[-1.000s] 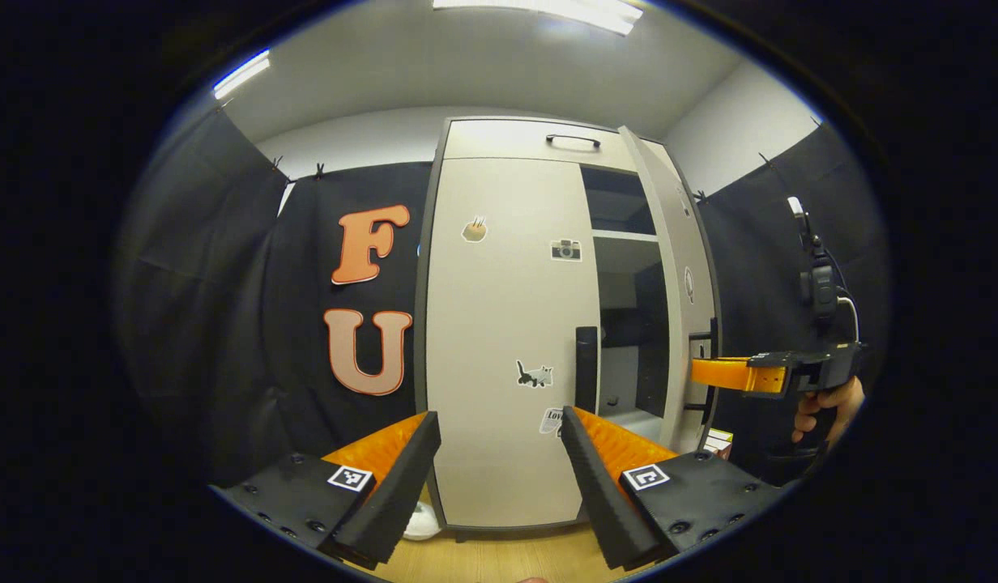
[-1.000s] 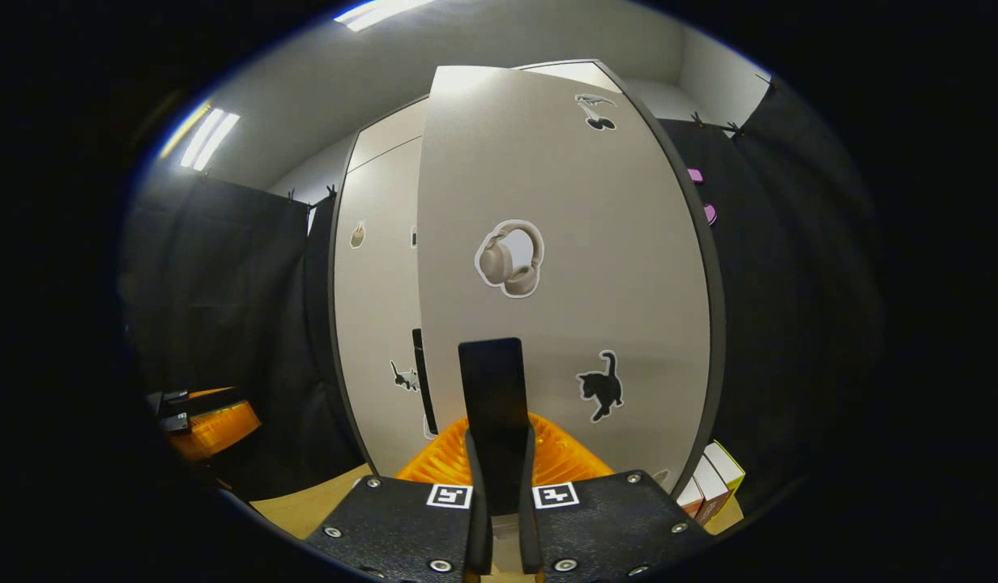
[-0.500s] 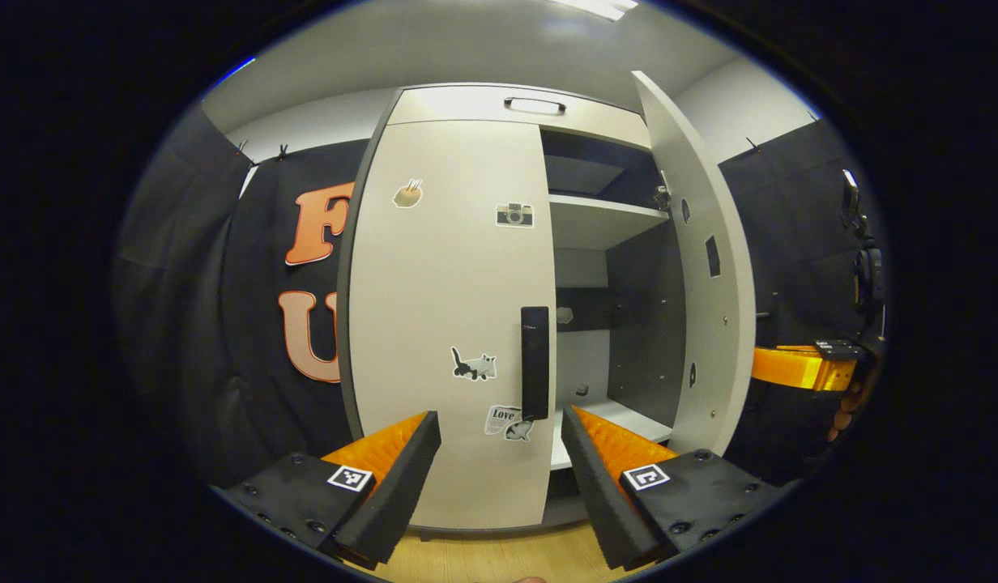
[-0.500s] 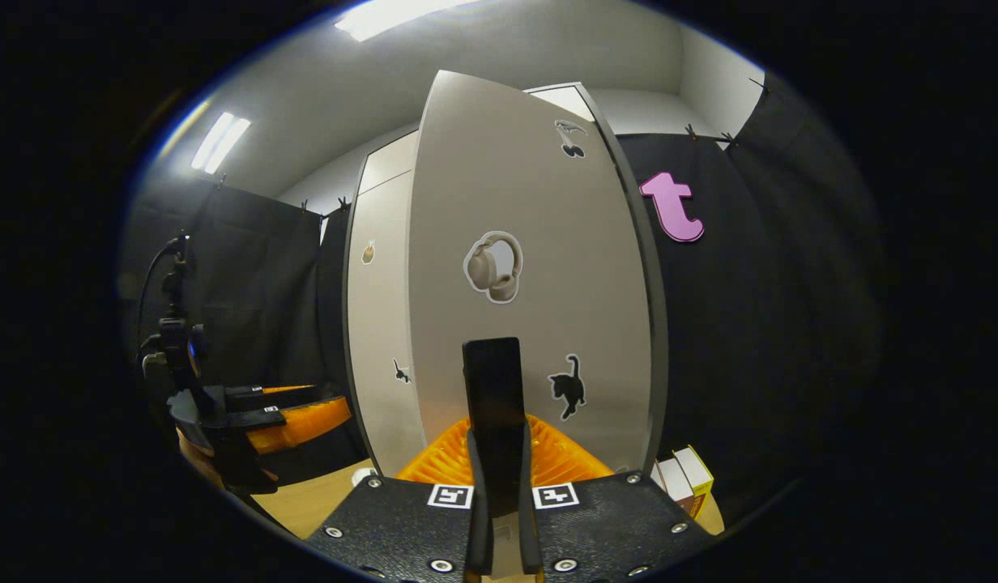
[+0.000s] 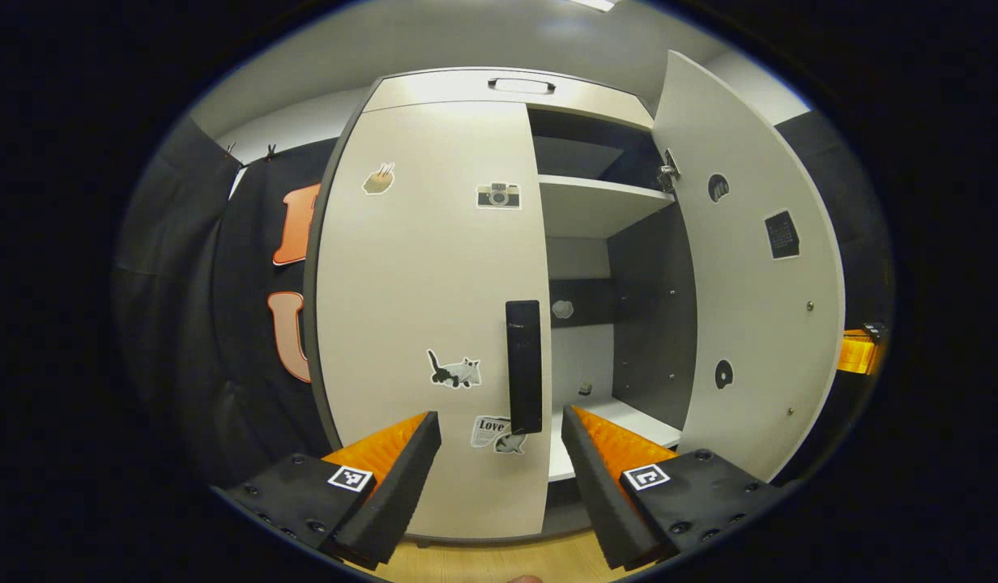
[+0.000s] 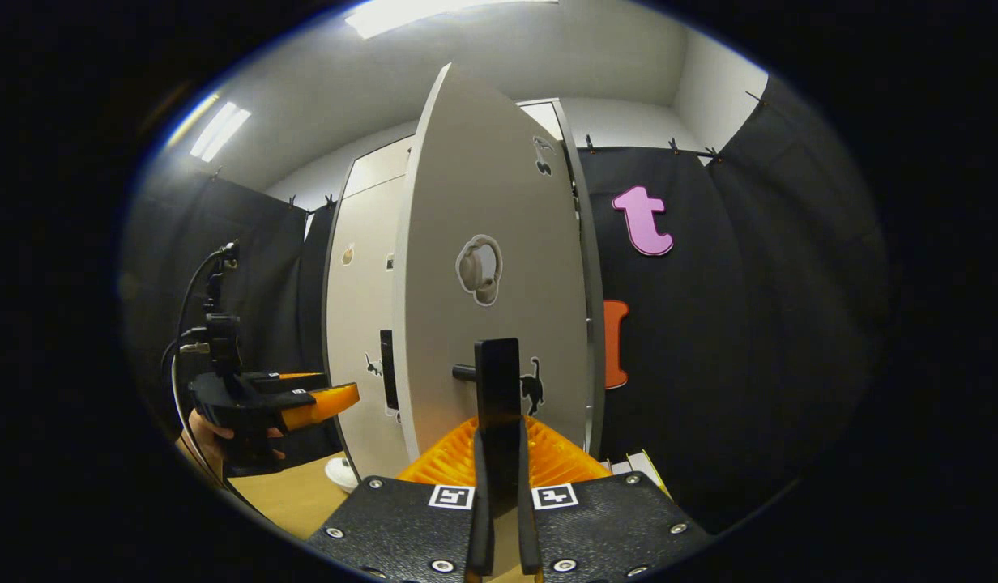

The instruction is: Open the right door of the double-door shoe cabinet with the right hand, and open the left door with the left hand.

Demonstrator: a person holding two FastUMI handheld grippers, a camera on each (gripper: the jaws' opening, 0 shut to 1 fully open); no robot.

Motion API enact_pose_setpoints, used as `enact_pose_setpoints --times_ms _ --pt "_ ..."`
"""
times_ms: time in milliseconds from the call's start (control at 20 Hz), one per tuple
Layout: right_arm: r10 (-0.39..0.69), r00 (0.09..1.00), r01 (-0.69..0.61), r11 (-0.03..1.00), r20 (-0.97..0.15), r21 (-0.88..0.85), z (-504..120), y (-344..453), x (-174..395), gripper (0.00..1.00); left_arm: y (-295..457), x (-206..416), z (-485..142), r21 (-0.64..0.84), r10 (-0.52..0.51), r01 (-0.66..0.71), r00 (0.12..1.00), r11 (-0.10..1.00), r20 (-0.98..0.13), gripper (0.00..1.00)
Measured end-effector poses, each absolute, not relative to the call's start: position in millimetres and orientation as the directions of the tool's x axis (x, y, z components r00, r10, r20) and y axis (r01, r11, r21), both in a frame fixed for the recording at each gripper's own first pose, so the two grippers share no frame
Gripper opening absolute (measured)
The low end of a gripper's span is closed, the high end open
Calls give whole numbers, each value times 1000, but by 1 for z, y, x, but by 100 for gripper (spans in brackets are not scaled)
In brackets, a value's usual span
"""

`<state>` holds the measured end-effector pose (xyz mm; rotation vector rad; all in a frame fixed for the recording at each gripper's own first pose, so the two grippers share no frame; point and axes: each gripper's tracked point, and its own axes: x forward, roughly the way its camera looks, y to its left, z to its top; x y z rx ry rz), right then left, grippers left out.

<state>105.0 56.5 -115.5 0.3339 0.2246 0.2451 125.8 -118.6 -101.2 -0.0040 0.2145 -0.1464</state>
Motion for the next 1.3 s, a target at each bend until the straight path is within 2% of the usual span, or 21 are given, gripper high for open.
enact_pose_setpoints --times_ms 300,600,700,800,1000,1050,1100,1200,1300 --pt "222 955 -148 931 -196 333 -122 35 105 11 -141 165 -114 -18 -172 173 955 985 -243 96" --pt "118 968 -49 954 -223 295 -131 4 110 10 -145 197 -101 -10 -125 126 965 992 -231 96" --pt "104 967 -35 958 -232 284 -133 0 110 7 -150 204 -105 -22 -131 130 960 991 -247 95" --pt "112 966 -42 958 -233 285 -133 2 109 4 -152 207 -114 -43 -120 113 953 993 -278 83" --pt "115 969 -45 953 -220 301 -134 -2 108 4 -155 219 -128 -24 -116 114 944 993 -308 83" --pt "112 969 -44 954 -219 296 -134 -3 107 4 -148 219 -130 -6 -82 84 945 996 -316 80" --pt "107 970 -42 958 -218 283 -134 -4 108 5 -149 220 -128 -10 -91 92 949 996 -301 66" --pt "104 970 -42 962 -219 271 -134 -3 109 4 -144 222 -129 -1 -67 70 951 998 -303 61" --pt "89 971 -26 963 -223 267 -135 -8 109 6 -152 223 -131 -21 -91 89 949 996 -303 49"
